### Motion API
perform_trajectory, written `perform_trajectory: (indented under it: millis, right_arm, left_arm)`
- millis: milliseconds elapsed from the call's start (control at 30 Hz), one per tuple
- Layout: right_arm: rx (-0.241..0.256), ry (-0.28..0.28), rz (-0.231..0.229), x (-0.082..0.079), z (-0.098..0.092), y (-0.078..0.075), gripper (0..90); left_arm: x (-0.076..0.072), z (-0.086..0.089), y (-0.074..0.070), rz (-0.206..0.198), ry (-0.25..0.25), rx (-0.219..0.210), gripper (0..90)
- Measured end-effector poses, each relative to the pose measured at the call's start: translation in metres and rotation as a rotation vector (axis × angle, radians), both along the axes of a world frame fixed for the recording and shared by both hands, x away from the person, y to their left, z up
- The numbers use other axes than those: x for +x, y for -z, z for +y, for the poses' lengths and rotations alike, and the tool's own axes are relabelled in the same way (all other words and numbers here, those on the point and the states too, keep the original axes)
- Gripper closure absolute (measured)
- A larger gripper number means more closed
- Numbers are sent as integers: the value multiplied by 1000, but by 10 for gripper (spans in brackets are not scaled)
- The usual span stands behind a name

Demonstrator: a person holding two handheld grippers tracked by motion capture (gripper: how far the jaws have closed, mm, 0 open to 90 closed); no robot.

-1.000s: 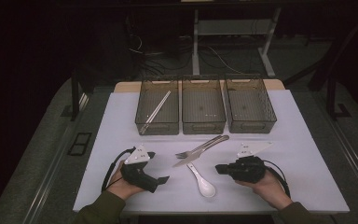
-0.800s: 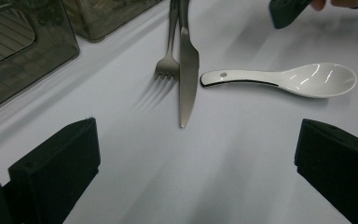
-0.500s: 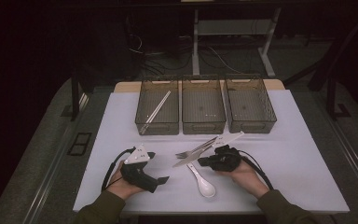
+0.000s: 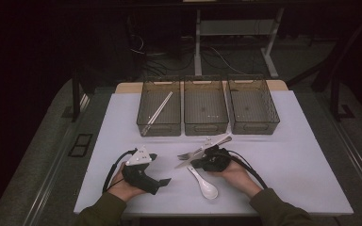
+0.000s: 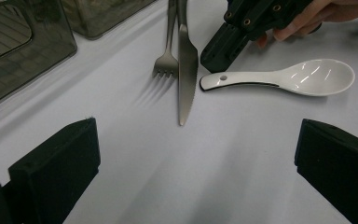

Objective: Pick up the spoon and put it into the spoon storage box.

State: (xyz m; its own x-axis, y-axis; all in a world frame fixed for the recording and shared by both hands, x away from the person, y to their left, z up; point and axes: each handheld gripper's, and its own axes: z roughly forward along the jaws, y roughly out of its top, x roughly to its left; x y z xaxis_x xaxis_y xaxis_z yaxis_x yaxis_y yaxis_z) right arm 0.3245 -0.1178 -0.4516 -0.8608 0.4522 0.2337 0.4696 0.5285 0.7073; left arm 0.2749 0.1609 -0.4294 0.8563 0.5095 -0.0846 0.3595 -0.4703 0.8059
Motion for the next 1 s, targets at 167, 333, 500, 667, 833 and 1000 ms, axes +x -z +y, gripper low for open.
perform_trajectory:
  millis: [167, 333, 500, 667, 833, 1000]
  right_arm:
    - [0, -41, 4, -6, 8, -1, 896]
    - [0, -105, 9, -14, 19, -3, 897]
    - [4, -128, 9, -17, 20, -7, 896]
    - [28, -98, 11, -16, 12, -12, 826]
    - [78, -55, 21, -17, -6, -20, 672]
    - [101, -42, 19, -26, -24, -27, 539]
  left_arm:
    - [0, 0, 0, -1, 1, 2, 0]
    - [0, 0, 0, -2, 2, 1, 0]
    - [0, 0, 0, -2, 4, 2, 0]
    - [-1, 0, -1, -2, 4, -1, 0]
    - [0, 0, 0, 1, 9, -2, 0]
    - [-1, 0, 0, -1, 9, -8, 0]
